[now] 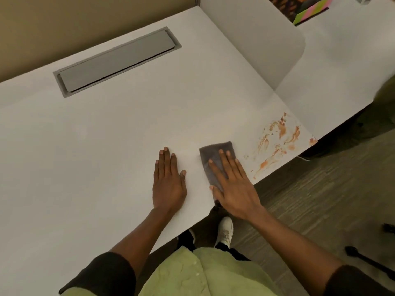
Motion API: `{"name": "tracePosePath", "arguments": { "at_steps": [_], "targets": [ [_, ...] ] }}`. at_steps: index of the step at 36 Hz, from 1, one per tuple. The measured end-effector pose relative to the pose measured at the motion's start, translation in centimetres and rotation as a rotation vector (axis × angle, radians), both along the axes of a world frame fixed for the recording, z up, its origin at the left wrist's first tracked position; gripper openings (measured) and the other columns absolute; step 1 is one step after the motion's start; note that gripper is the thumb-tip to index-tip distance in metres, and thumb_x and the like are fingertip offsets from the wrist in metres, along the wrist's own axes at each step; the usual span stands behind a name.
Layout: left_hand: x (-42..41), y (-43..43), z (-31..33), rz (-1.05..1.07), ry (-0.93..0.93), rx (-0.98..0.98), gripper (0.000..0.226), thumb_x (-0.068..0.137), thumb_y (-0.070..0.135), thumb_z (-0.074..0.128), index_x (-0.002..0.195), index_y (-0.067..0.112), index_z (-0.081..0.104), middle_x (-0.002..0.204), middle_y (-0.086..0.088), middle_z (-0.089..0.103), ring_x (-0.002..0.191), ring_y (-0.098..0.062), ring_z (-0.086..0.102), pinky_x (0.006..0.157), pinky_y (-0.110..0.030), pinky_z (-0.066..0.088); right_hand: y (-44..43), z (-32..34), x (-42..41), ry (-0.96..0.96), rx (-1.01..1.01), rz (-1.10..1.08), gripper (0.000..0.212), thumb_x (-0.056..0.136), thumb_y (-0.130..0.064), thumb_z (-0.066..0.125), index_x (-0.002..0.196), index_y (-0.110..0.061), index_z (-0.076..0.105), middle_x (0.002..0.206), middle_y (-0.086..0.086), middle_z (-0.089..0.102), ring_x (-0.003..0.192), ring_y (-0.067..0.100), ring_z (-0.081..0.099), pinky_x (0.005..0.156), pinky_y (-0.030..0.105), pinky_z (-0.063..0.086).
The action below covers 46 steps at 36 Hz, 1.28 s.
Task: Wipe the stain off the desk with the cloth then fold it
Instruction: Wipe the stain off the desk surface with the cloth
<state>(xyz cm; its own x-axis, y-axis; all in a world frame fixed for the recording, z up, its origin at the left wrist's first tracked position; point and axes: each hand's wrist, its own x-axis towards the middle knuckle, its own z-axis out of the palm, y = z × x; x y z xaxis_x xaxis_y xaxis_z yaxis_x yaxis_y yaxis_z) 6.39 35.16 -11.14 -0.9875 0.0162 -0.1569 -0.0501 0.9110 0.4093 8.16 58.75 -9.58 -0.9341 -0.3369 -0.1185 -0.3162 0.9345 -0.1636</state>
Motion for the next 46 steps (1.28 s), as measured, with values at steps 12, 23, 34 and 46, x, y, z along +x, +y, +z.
{"name": "tracePosePath", "arguments": {
  "at_steps": [12, 23, 34, 46],
  "targets": [
    [0.9, 3.8, 1.3, 0.182, -0.003, 0.030, 0.062, 0.118, 0.022, 0.031, 0.174, 0.006, 0.008, 0.183, -0.008, -0.008, 0.169, -0.019, -0.013, 0.136, -0.035, -0.011, -0.2, 1.2, -1.9, -0.040, -0.034, 0.044, 0.076, 0.106, -0.046, 0.035, 0.168, -0.015, 0.002, 0.173, 0.024, -0.010, 0.162, 0.040, -0.010, 0.131, 0.057, 0.011],
    [1.1, 4.0, 1.1, 0.197, 0.015, 0.025, 0.063, 0.118, 0.021, 0.032, 0.174, 0.007, 0.008, 0.184, -0.007, -0.007, 0.170, -0.021, -0.012, 0.137, -0.039, -0.008, 4.4, 1.2, -3.5, -0.018, 0.032, 0.006, 0.073, 0.106, -0.045, 0.029, 0.168, -0.016, 0.001, 0.174, 0.024, -0.004, 0.162, 0.039, -0.005, 0.131, 0.055, 0.013],
    [1.2, 4.1, 0.6, 0.200, 0.040, 0.021, 0.063, 0.118, 0.020, 0.031, 0.174, 0.007, 0.006, 0.183, -0.007, -0.009, 0.169, -0.019, -0.013, 0.136, -0.036, -0.011, 1.2, 1.2, -0.9, -0.029, -0.027, 0.084, 0.078, 0.106, -0.043, 0.035, 0.167, -0.011, -0.002, 0.172, 0.028, -0.012, 0.161, 0.042, -0.011, 0.130, 0.057, 0.010],
    [1.1, 4.1, 0.4, 0.200, 0.047, 0.011, 0.063, 0.118, 0.019, 0.032, 0.174, 0.006, 0.008, 0.184, -0.008, -0.007, 0.170, -0.021, -0.012, 0.134, -0.033, -0.014, 6.4, 1.9, -8.2, -0.051, 0.074, -0.236, 0.077, 0.108, -0.041, 0.033, 0.166, -0.009, -0.004, 0.171, 0.032, -0.006, 0.161, 0.045, -0.008, 0.131, 0.057, 0.008]
  ]
}}
